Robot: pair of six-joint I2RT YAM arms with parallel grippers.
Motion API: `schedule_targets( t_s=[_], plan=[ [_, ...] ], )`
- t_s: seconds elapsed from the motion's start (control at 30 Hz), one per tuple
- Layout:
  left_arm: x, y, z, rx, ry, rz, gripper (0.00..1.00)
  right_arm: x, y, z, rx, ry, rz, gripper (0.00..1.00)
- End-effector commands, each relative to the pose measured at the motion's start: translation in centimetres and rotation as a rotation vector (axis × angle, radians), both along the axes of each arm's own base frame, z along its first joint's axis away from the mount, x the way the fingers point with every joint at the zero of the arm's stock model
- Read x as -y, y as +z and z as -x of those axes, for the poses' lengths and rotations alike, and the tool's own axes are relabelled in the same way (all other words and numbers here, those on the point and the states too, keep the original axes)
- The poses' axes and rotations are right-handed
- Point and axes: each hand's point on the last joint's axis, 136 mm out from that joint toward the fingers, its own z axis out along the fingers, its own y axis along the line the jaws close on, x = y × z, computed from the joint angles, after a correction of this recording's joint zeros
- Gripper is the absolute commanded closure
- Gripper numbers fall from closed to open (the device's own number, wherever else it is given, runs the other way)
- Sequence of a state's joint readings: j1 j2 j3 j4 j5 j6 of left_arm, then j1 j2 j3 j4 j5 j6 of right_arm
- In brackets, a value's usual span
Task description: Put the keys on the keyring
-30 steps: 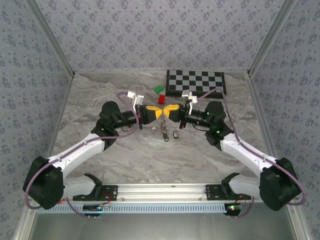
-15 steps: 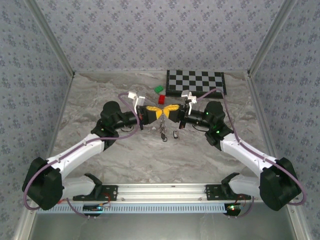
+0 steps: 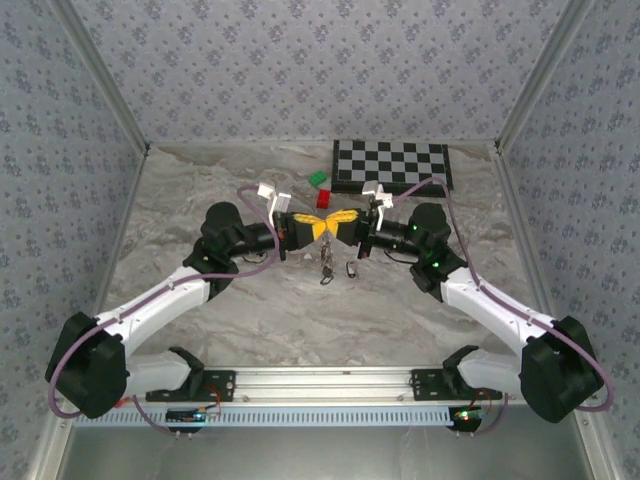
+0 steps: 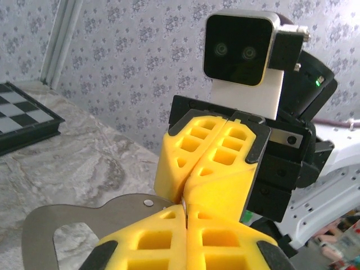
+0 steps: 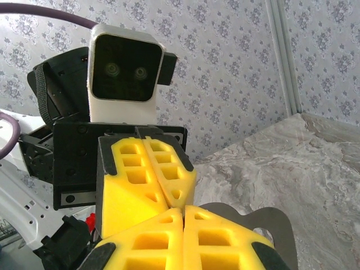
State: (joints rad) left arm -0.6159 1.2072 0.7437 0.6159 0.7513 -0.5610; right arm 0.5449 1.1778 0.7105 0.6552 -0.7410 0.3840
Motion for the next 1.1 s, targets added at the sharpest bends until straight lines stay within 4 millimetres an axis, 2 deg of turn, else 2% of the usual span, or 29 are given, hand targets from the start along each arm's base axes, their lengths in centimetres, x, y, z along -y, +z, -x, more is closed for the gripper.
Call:
schedule_targets(
  t_s=[0.0, 0.33, 0.43, 0.47, 0.5, 0.53, 0.67, 0.8, 1.07],
  plan=[
    [0.6, 2.5, 1.9, 0.075, -0.086, 0.047, 1.0, 0.0, 2.3, 0.3, 0.07, 0.0, -0.035, 1.0],
    [0.3, 0.6, 0.1, 0.051, 0.021, -0.028, 1.0, 0.3, 2.5, 0.4, 0.076, -0.007, -0.036, 1.0],
    [0.2, 0.7, 0.1, 0.058, 0.028, -0.025, 1.0, 0.4, 2.3, 0.3, 0.071, -0.019, -0.03, 1.0],
    [0.2, 0.8, 0.1, 0.062, 0.025, -0.019, 1.0, 0.5, 2.1, 0.1, 0.065, -0.033, -0.027, 0.98],
    [0.2, 1.0, 0.2, 0.066, 0.025, -0.014, 1.0, 0.7, 2.0, -0.1, 0.058, -0.051, -0.026, 0.86],
    [0.1, 1.1, 0.3, 0.071, 0.026, -0.012, 1.0, 0.9, 1.8, -0.3, 0.054, -0.068, -0.024, 0.8],
    [0.0, 1.5, 0.5, 0.082, 0.028, -0.01, 1.0, 2.7, 1.3, -1.1, 0.039, -0.163, -0.02, 0.68],
    [-0.2, 1.6, 0.5, 0.084, 0.035, -0.01, 1.0, 4.0, 0.9, -1.1, 0.049, -0.226, 0.005, 0.65],
    [-0.3, 1.8, 0.0, 0.066, 0.063, -0.012, 1.0, 4.3, 0.0, -0.9, 0.045, -0.242, 0.053, 0.63]
  ],
)
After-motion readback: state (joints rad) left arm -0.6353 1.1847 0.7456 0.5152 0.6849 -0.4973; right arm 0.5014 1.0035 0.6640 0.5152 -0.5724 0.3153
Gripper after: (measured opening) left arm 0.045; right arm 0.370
